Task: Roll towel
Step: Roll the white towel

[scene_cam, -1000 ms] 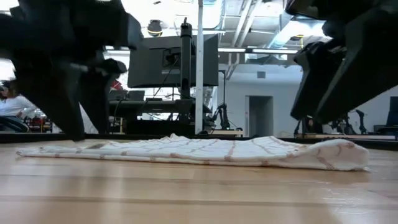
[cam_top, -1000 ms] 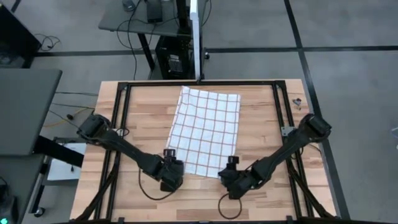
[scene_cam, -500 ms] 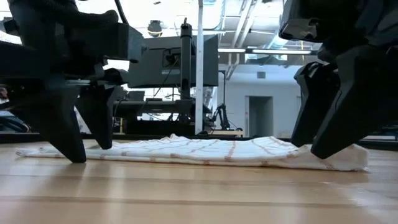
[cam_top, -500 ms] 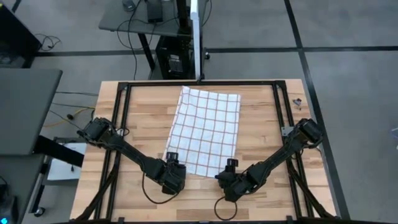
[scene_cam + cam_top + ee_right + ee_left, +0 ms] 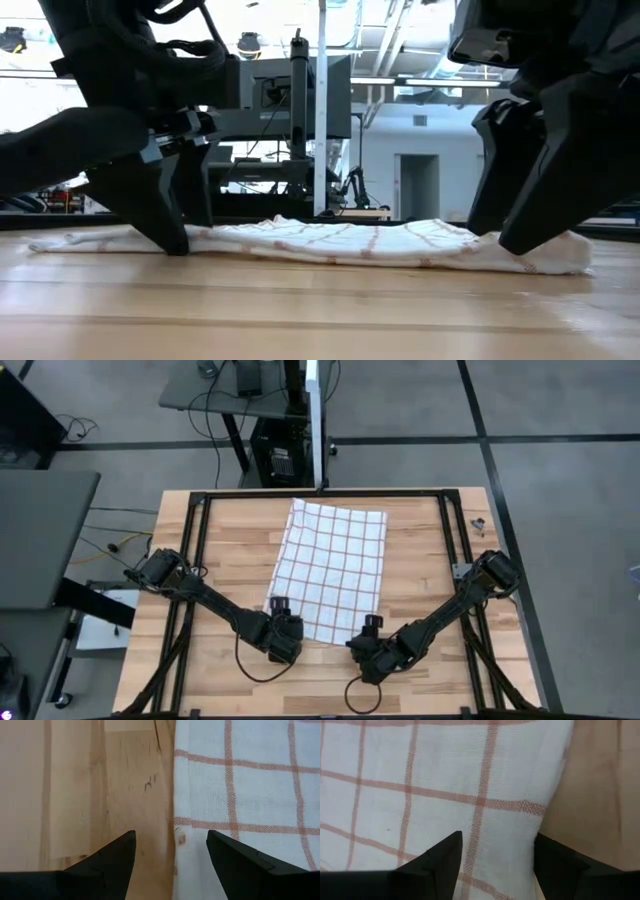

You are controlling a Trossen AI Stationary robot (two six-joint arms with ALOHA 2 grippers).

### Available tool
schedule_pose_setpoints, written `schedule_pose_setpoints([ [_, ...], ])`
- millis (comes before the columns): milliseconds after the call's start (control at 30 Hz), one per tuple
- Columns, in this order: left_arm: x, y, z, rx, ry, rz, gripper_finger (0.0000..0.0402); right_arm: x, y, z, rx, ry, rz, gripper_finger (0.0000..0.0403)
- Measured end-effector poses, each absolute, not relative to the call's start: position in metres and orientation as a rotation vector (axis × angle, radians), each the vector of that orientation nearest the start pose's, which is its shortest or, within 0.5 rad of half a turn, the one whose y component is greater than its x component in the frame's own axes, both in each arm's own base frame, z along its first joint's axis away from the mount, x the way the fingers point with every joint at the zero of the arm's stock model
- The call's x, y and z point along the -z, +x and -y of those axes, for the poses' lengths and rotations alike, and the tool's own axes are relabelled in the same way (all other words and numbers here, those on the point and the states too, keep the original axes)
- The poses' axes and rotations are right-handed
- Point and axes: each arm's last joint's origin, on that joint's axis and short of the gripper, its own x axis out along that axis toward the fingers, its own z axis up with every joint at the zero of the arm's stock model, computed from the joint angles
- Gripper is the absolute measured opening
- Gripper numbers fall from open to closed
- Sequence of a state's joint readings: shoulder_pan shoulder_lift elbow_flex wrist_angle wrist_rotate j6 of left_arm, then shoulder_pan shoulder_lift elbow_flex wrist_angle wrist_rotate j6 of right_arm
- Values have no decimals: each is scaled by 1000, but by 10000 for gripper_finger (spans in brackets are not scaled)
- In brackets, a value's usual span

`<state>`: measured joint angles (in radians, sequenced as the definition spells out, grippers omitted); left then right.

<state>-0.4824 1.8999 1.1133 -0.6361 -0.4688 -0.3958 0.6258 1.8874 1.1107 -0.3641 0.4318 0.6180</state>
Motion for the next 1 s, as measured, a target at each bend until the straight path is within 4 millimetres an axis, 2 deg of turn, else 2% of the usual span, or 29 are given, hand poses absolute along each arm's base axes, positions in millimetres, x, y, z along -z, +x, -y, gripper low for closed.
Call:
schedule_pose_setpoints([
  [167, -129, 302, 148, -225, 260, -1217, 149, -140, 299, -198, 146, -28, -968, 239],
  [267, -129, 299, 154, -205, 230, -1226, 139, -131, 302, -193, 172, -41, -991, 239],
  [533, -128, 283, 163, -231, 253, -1299, 137, -115, 311, -191, 229, -104, -1068, 239],
  [800, -127, 273, 164, -252, 329, -1335, 137, -111, 309, -189, 293, -113, -1110, 237],
  [1000, -127, 274, 163, -252, 364, -1323, 135, -110, 308, -184, 309, -139, -1126, 210],
])
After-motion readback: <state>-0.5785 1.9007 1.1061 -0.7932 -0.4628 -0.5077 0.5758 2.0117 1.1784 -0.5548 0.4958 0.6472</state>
